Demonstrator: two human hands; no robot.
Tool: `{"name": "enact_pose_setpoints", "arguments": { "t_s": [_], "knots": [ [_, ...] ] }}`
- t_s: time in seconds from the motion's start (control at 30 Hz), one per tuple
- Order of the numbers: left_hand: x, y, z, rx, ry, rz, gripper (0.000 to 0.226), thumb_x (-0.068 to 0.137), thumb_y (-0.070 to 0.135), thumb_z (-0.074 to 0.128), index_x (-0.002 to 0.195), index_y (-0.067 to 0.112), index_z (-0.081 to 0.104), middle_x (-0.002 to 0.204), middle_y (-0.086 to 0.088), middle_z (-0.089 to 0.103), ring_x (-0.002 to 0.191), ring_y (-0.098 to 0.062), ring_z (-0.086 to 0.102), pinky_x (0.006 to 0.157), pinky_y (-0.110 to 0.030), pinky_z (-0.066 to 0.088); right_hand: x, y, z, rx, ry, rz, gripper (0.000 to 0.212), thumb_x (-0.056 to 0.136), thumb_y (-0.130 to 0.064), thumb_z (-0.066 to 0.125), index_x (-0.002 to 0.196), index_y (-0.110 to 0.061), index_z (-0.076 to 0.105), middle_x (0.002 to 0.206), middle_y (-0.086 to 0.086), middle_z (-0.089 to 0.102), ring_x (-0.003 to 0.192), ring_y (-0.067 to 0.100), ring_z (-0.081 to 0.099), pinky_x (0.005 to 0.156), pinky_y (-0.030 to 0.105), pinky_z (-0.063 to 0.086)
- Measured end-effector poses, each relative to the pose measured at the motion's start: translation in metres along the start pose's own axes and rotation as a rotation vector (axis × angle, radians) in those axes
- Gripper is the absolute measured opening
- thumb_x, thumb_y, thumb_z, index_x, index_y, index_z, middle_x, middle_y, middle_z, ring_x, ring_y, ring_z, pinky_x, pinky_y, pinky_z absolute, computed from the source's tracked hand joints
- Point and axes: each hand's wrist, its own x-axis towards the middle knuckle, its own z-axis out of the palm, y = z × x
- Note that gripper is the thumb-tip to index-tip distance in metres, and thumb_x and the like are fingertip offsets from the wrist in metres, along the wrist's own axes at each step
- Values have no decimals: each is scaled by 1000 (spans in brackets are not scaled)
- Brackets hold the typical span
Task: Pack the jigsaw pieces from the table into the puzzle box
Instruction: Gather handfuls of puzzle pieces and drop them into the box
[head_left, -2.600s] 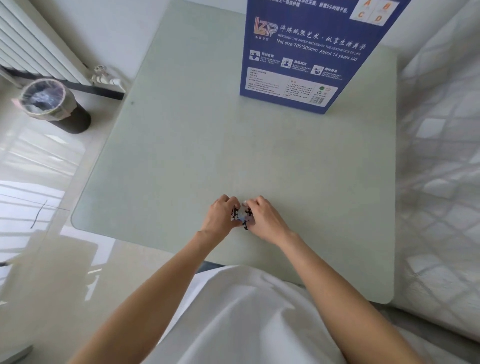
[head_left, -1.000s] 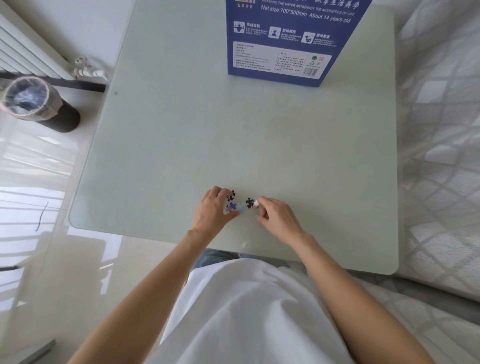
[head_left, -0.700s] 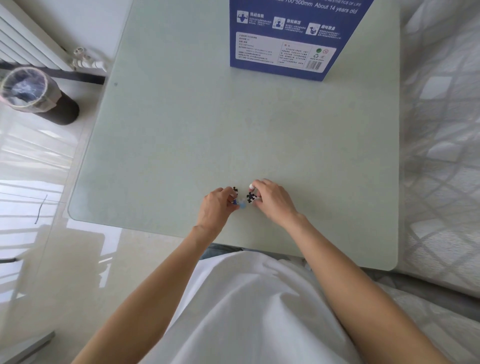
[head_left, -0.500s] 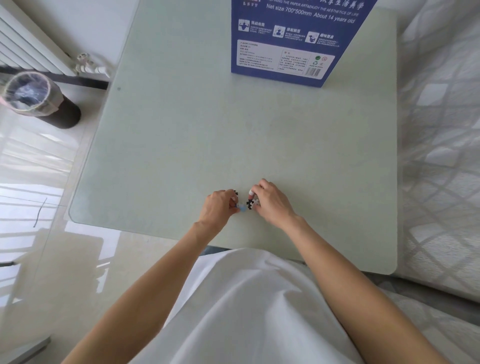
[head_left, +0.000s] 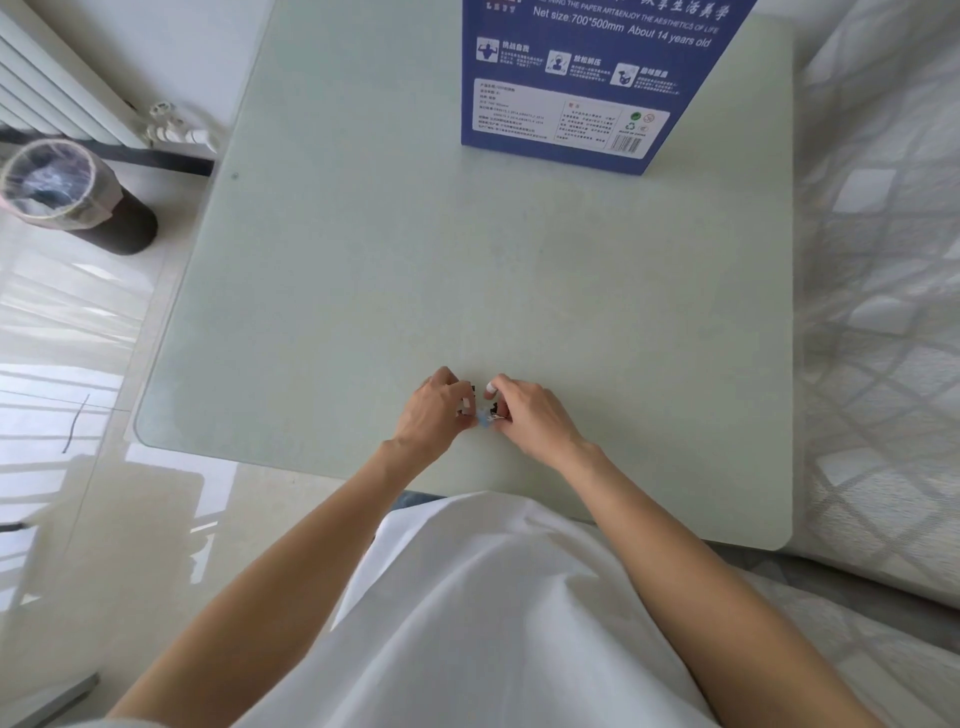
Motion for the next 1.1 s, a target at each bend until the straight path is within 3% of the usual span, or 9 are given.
{"name": "enact_pose_setpoints", "arguments": {
  "t_s": [0.23,0.5,0.73,0.87,1.0,1.1],
  "knots": [
    [-4,-2,2,-16,59,2,29,79,14,71,106,8,60,97,-12,63,83,-29,63,71,-29,44,0,-4,5,-45,-28,-12,22,81,-11,63,103,-10,61,102,6,58,87,30,59,72,36,46],
    [-4,-8,-2,-43,24,12,30,79,14,71,106,8,60,97,-7,65,82,-23,61,65,-18,31,3,-7,5,-120,-87,-6,15,85,-12,55,99,-10,61,105,6,54,93,30,57,72,32,42],
    [7,-7,-13,-305,119,-69,15,75,9,74,88,9,67,80,-2,69,61,-4,55,59,-9,38,-10,18,-7,10,36,97,6,83,-15,62,89,-13,63,95,4,55,85,24,60,72,34,47],
    [17,-1,-15,-212,88,-57,24,72,11,77,92,8,64,91,-5,65,69,-16,60,65,-22,40,-11,18,-7,37,21,113,11,81,-15,65,91,-15,64,87,-1,54,76,20,53,64,28,37],
    [19,-1,-16,-24,57,2,30,78,19,73,104,9,62,104,-6,57,77,-22,62,68,-22,36,-11,18,-10,101,55,123,9,78,-12,67,86,-14,64,76,-5,53,69,18,48,61,26,33],
    [19,3,-13,54,26,13,30,83,18,67,111,8,60,108,-11,59,90,-28,62,75,-27,41,-7,11,-8,104,57,119,11,75,-12,71,84,-10,64,79,-3,50,67,20,49,61,27,36]
  ]
}}
